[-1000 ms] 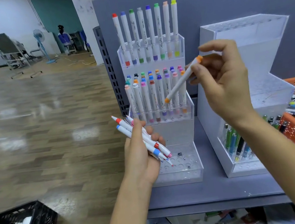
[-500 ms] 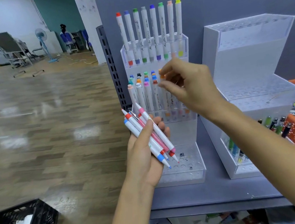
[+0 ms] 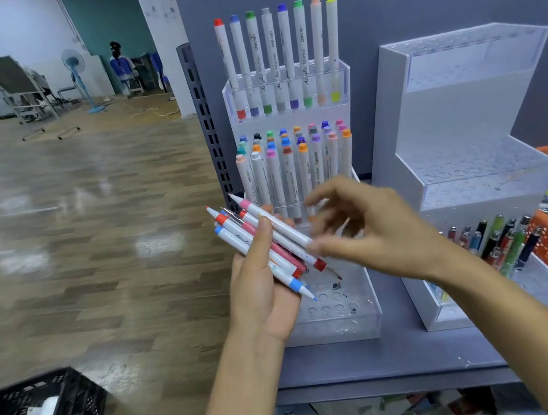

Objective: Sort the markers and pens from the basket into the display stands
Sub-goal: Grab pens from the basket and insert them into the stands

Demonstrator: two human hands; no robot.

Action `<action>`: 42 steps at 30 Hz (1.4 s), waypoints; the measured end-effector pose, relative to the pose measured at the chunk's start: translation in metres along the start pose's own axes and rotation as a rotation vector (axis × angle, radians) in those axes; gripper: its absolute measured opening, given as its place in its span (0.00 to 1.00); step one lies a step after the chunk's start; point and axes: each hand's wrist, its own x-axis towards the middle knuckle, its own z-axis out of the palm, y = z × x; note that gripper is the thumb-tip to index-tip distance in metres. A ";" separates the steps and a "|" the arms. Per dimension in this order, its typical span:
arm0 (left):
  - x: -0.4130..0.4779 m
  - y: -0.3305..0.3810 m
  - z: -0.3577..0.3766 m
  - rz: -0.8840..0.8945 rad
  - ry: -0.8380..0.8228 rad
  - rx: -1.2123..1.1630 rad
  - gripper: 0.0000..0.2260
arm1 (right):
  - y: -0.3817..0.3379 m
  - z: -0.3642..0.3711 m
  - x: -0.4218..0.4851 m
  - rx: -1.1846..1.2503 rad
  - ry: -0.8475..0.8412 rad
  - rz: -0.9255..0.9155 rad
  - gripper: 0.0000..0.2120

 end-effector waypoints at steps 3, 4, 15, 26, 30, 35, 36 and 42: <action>0.000 -0.004 0.003 0.007 -0.016 -0.002 0.23 | 0.003 0.002 -0.008 -0.047 -0.075 -0.030 0.11; 0.001 -0.005 0.002 0.025 -0.017 -0.011 0.19 | 0.004 0.002 -0.009 -0.055 -0.016 -0.044 0.09; 0.002 -0.012 0.001 0.014 -0.010 -0.002 0.04 | -0.008 -0.037 0.014 0.482 0.501 0.000 0.09; -0.005 -0.009 0.010 -0.020 -0.049 0.103 0.05 | 0.002 -0.035 0.045 0.019 0.620 -0.169 0.07; -0.008 -0.008 0.012 -0.037 -0.052 0.087 0.04 | 0.005 -0.025 0.051 -0.097 0.591 -0.204 0.06; -0.010 -0.009 0.011 0.012 -0.048 0.123 0.11 | 0.009 -0.014 0.057 -0.295 0.515 -0.240 0.08; -0.011 -0.009 0.011 0.018 -0.049 0.159 0.14 | 0.012 -0.011 0.058 -0.335 0.502 -0.242 0.08; -0.011 -0.006 0.006 0.023 -0.026 0.178 0.18 | 0.021 -0.010 0.052 -0.395 0.550 -0.251 0.05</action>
